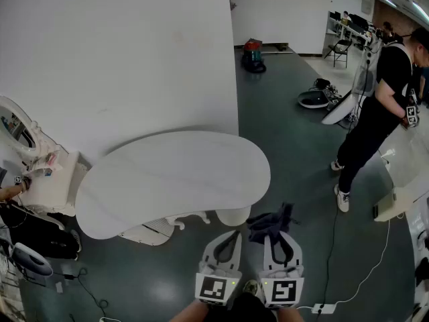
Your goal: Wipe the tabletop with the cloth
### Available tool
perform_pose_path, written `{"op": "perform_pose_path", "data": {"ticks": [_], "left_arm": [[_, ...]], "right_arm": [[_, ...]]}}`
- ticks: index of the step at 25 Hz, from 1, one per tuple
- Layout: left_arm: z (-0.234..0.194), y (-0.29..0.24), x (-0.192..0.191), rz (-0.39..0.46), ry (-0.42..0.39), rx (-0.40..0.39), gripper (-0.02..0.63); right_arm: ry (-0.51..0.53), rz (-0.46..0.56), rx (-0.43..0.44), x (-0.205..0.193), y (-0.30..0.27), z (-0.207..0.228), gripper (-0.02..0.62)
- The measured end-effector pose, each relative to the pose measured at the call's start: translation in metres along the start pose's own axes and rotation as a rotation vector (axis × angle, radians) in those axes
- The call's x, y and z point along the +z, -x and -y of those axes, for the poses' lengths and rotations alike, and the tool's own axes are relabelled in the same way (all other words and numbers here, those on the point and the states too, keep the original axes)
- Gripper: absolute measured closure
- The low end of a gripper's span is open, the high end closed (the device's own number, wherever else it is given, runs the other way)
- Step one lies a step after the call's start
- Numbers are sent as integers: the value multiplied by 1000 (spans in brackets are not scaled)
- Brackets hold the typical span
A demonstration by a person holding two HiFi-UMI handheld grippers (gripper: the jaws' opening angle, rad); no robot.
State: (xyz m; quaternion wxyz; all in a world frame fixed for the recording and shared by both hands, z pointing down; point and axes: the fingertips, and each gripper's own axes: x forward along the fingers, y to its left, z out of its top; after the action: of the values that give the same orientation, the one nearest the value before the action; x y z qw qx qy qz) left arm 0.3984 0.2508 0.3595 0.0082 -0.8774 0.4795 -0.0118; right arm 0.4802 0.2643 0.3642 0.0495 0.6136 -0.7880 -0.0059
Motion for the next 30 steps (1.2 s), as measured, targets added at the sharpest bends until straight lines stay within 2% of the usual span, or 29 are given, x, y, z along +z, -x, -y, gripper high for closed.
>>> {"op": "perform_pose_path", "data": {"ticks": [4, 6, 8, 10, 14, 17, 19, 21, 23, 25, 30], "left_arm": [[8, -1, -3, -12, -6, -4, 603], [13, -3, -8, -30, -14, -9, 603], [16, -5, -7, -13, 33, 9, 603], [16, -6, -8, -6, 46, 18, 603], [8, -6, -18, -49, -29, 50, 603], [-8, -2, -17, -31, -18, 108, 603], [-20, 0, -17, -46, -38, 119, 602], [-34, -3, -11, -19, -38, 130, 603], [-51, -9, -7, -8, -68, 132, 603], [-67, -13, -14, -43, -92, 125, 602], [-122, -24, -21, -69, -58, 105, 603]], "right_arm": [[89, 40, 11, 10, 4, 6, 532], [96, 54, 18, 12, 6, 11, 534], [90, 53, 32, 10, 6, 15, 534], [72, 33, 50, 4, 3, 16, 534], [59, 12, 93, -4, -8, 16, 534], [40, -20, 112, -13, -18, 14, 534], [26, -49, 123, -16, -27, 7, 534], [35, -55, 137, -13, -42, -2, 534], [55, -56, 152, -10, -62, -12, 534], [59, -69, 156, -8, -80, -21, 534], [76, -99, 122, -3, -120, -48, 534]]}}
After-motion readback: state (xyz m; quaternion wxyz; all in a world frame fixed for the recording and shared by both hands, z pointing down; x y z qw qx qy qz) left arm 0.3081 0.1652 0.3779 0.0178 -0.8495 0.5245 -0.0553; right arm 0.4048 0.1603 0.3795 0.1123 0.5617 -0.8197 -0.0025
